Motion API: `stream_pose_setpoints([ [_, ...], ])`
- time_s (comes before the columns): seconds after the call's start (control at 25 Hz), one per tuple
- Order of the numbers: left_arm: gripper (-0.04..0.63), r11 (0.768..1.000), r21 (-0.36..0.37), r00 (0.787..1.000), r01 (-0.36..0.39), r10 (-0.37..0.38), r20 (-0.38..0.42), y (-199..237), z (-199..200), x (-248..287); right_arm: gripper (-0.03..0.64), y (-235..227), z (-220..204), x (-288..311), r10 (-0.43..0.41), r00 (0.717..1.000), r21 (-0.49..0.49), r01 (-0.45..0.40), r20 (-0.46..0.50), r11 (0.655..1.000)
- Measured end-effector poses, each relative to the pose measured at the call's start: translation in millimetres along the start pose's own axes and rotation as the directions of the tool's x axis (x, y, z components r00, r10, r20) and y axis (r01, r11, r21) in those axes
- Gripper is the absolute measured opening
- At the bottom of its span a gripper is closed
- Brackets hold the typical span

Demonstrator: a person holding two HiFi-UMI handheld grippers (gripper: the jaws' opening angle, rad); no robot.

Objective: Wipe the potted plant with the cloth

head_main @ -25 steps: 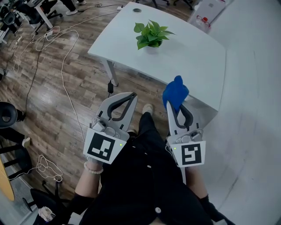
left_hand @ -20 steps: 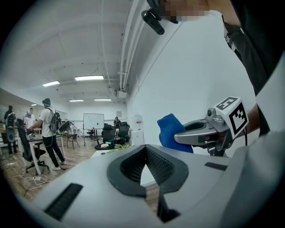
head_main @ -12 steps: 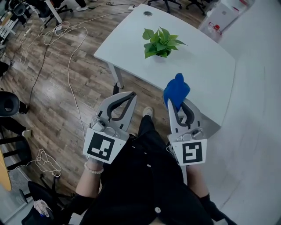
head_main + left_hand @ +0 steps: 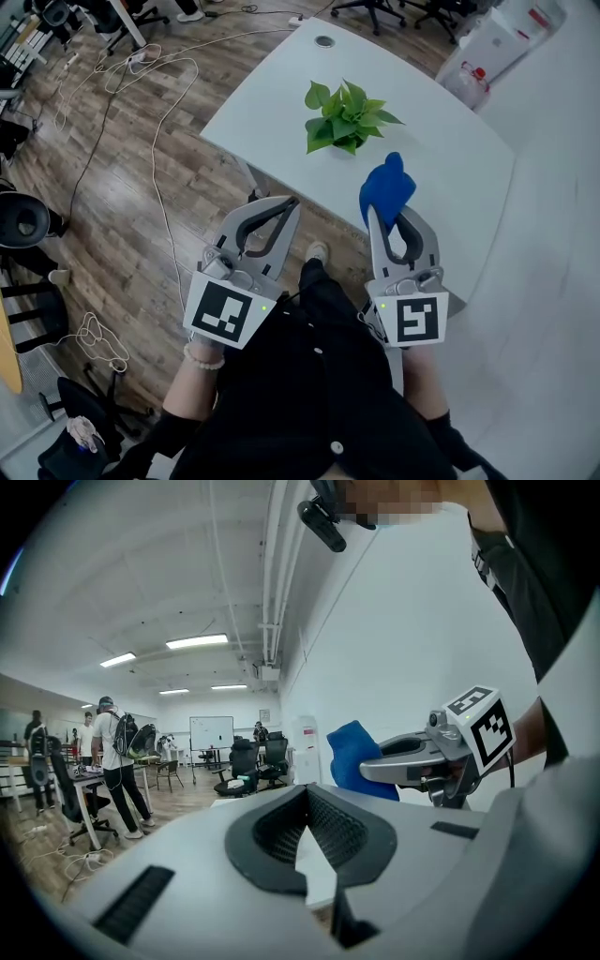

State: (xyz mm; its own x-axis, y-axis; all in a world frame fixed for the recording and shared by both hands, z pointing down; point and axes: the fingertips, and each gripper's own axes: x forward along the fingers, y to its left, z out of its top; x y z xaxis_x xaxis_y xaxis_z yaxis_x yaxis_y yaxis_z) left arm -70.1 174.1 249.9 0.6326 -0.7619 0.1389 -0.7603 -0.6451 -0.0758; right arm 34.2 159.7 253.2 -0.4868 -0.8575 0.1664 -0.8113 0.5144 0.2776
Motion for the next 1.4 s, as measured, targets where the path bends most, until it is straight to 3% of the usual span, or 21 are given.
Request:
stream_pose_setpoints([
  [1.12,0.017,0.992,-0.046,0.992,-0.115,0.112,-0.062,63.1,-9.8,147.4,0.084,-139.4,-30.7,128.6,0.080,0.996,0.007,-0.080,0.028,0.997],
  [1.16,0.032,0.992,-0.052,0.991,-0.115,0.111,-0.071,63.6,-10.8,150.7,0.084,-143.9,-33.2,129.8,0.079,0.997,0.009,-0.079,0.026,0.997],
  [1.24,0.146,0.993,-0.048,0.990,-0.107,0.102,-0.094,64.2,-13.4,156.5,0.084,-152.1,-36.5,133.3,0.079,0.997,0.013,-0.079,0.021,0.997],
  [1.4,0.276,0.997,0.052,0.992,-0.051,0.056,-0.114,66.5,-29.8,164.1,0.084,-163.7,-43.3,140.2,0.075,0.997,0.032,-0.075,0.015,0.997],
])
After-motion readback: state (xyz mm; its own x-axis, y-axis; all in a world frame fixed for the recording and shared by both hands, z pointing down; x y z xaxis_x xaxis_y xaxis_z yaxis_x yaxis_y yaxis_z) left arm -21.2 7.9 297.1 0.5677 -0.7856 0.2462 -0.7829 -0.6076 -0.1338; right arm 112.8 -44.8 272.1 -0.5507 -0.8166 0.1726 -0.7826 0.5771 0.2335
